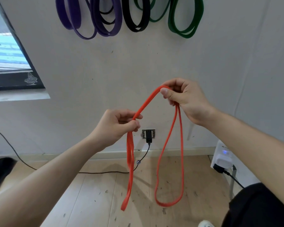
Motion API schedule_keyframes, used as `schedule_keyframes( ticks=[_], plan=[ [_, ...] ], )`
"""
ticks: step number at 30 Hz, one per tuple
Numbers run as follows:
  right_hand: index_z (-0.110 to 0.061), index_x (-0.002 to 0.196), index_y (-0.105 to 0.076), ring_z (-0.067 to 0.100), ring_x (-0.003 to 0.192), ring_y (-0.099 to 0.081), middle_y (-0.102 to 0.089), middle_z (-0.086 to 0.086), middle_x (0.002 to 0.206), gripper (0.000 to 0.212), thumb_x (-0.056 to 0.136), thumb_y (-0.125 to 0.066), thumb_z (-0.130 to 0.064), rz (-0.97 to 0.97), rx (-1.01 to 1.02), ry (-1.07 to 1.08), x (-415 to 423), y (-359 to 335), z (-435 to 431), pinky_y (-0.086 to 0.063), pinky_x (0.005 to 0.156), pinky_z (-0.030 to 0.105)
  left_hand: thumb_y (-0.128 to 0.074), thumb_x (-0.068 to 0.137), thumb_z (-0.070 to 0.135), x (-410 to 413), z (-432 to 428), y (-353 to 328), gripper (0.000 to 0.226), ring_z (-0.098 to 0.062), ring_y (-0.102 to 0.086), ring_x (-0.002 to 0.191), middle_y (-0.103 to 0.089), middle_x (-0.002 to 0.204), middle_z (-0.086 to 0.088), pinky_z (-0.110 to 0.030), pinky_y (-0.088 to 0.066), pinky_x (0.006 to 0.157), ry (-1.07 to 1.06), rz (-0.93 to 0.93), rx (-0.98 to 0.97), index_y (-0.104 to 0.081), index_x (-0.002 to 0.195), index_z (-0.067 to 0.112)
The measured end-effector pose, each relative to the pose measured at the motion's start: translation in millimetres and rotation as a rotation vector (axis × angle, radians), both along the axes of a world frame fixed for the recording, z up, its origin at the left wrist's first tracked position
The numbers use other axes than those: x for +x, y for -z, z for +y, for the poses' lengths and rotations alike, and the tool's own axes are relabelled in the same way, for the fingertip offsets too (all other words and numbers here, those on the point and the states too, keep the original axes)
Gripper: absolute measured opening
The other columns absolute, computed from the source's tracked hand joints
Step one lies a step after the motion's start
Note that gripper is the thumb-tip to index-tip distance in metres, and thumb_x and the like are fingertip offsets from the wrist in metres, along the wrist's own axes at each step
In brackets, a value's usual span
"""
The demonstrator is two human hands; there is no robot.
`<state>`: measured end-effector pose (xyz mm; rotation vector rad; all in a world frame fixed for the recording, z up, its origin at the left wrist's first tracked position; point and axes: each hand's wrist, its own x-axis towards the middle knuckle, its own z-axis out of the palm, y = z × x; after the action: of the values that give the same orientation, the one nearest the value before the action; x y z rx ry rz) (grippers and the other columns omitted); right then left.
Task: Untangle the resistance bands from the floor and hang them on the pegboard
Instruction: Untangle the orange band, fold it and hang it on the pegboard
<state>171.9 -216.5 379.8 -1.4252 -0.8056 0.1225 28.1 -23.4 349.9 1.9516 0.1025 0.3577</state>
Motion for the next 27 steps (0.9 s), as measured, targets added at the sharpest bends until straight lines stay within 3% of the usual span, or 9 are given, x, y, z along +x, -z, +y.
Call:
schedule_keyframes(
  ticks=[4, 11, 14, 18, 22, 27],
  plan=[
    [-0.011, 0.092, -0.067, 0.012, 0.054, -0.05, -0.061, 0.002, 0.067, 0.005, 0.09, -0.067, -0.006, 0.027, -0.147, -0.08, 9.0, 5.8, -10.6, -0.042, 0.054, 0.024, -0.069, 0.09, -0.001, -3.1, 1.0, -2.0, 0.014, -0.022, -0.075, 0.075, -0.078, 0.085, -0.013, -0.024, -0.059, 0.074, -0.019, 0.006, -0.047, -0.078, 0.094, 0.008],
    [-0.004, 0.11, -0.068, 0.019, 0.08, -0.061, -0.062, 0.011, 0.085, 0.025, 0.086, -0.074, -0.008, 0.012, -0.568, -0.351, 2.5, 16.1, -17.6, -0.055, 0.077, 0.031, -0.069, 0.091, 0.002, -1.8, -2.1, -2.8, 0.013, -0.021, -0.074, 0.077, -0.077, 0.08, -0.009, -0.031, -0.061, 0.081, 0.012, -0.003, -0.103, -0.078, 0.097, 0.01],
    [-0.005, 0.107, -0.068, 0.02, 0.081, -0.066, -0.065, 0.018, 0.086, 0.026, 0.085, -0.077, -0.014, -0.014, -0.515, -0.363, -12.4, 17.6, -3.4, -0.057, 0.08, 0.033, -0.073, 0.087, 0.007, -1.0, -8.7, -4.4, 0.014, -0.023, -0.075, 0.081, -0.078, 0.085, -0.011, -0.029, -0.061, 0.08, 0.07, 0.0, -0.122, -0.078, 0.1, 0.007],
    [-0.009, 0.091, -0.072, 0.01, 0.068, -0.064, -0.068, 0.003, 0.074, 0.01, 0.084, -0.077, -0.014, -0.064, -0.396, -0.187, -17.6, 13.2, 3.7, -0.054, 0.066, 0.024, -0.075, 0.086, 0.01, 1.2, -7.2, -4.9, 0.018, -0.025, -0.076, 0.083, -0.078, 0.088, -0.015, -0.031, -0.062, 0.082, 0.07, 0.013, -0.138, -0.076, 0.104, 0.006],
    [-0.01, 0.09, -0.073, 0.006, 0.06, -0.058, -0.065, -0.005, 0.067, 0.005, 0.085, -0.075, -0.011, -0.093, -0.315, -0.128, -13.2, 7.5, 1.8, -0.05, 0.06, 0.021, -0.075, 0.087, 0.006, 1.7, -5.6, -1.0, 0.013, -0.021, -0.075, 0.079, -0.077, 0.084, -0.01, -0.027, -0.061, 0.078, 0.068, 0.079, -0.113, -0.076, 0.1, 0.008],
    [-0.014, 0.085, -0.07, 0.008, 0.054, -0.05, -0.062, -0.005, 0.063, 0.007, 0.088, -0.071, -0.008, -0.053, -0.117, -0.03, 1.5, 1.0, 1.6, -0.043, 0.054, 0.019, -0.074, 0.088, 0.007, -2.6, 3.4, 1.1, 0.009, -0.021, -0.074, 0.078, -0.075, 0.08, -0.007, -0.028, -0.061, 0.078, 0.04, 0.084, -0.103, -0.074, 0.097, 0.008]
  ],
)
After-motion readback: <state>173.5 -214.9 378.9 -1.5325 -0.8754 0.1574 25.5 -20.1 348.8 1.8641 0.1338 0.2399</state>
